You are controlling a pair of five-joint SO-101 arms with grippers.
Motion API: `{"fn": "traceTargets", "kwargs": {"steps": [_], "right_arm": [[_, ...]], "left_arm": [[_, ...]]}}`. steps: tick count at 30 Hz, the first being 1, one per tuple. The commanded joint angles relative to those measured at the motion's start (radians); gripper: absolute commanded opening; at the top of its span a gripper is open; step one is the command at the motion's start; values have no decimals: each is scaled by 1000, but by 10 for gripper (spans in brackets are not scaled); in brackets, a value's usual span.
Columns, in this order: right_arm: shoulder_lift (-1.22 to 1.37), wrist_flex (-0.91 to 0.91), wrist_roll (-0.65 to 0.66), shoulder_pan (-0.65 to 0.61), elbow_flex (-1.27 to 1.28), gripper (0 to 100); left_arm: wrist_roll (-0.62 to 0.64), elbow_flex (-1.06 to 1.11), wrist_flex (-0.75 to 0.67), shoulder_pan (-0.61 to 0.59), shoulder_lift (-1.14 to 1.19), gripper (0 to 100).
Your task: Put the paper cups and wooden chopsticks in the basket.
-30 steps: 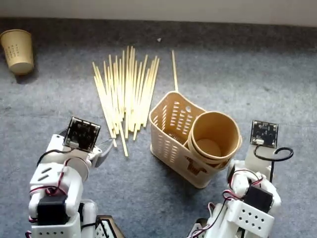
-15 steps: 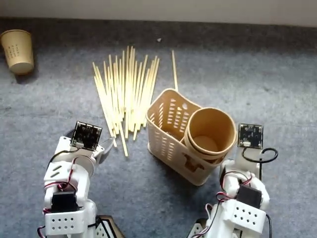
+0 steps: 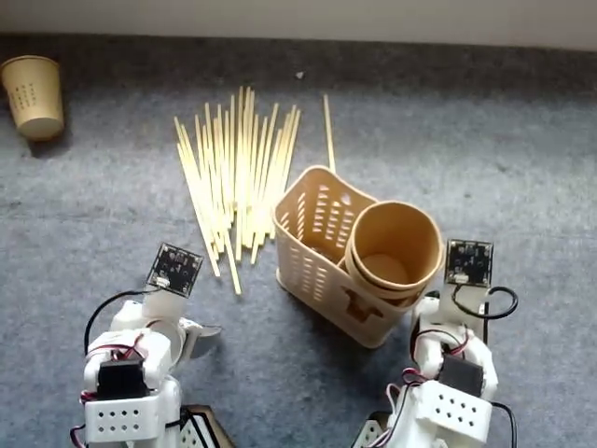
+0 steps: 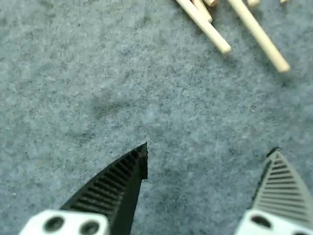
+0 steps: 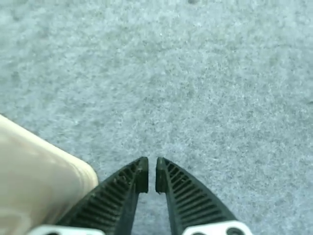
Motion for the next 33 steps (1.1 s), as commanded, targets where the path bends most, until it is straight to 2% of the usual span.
{"fn": "traceTargets", "kwargs": {"steps": [1, 10, 16, 33], "right_arm": [[2, -13, -5, -31, -15, 52], [2, -12, 0, -31, 87, 50], [2, -10, 0, -31, 5, 48], [2, -8, 0, -31, 4, 48]], "left_arm": [[5, 18, 15, -10, -4, 369], [5, 18, 15, -7, -4, 369], [5, 18, 15, -7, -5, 369], [5, 18, 15, -7, -5, 369]]}}
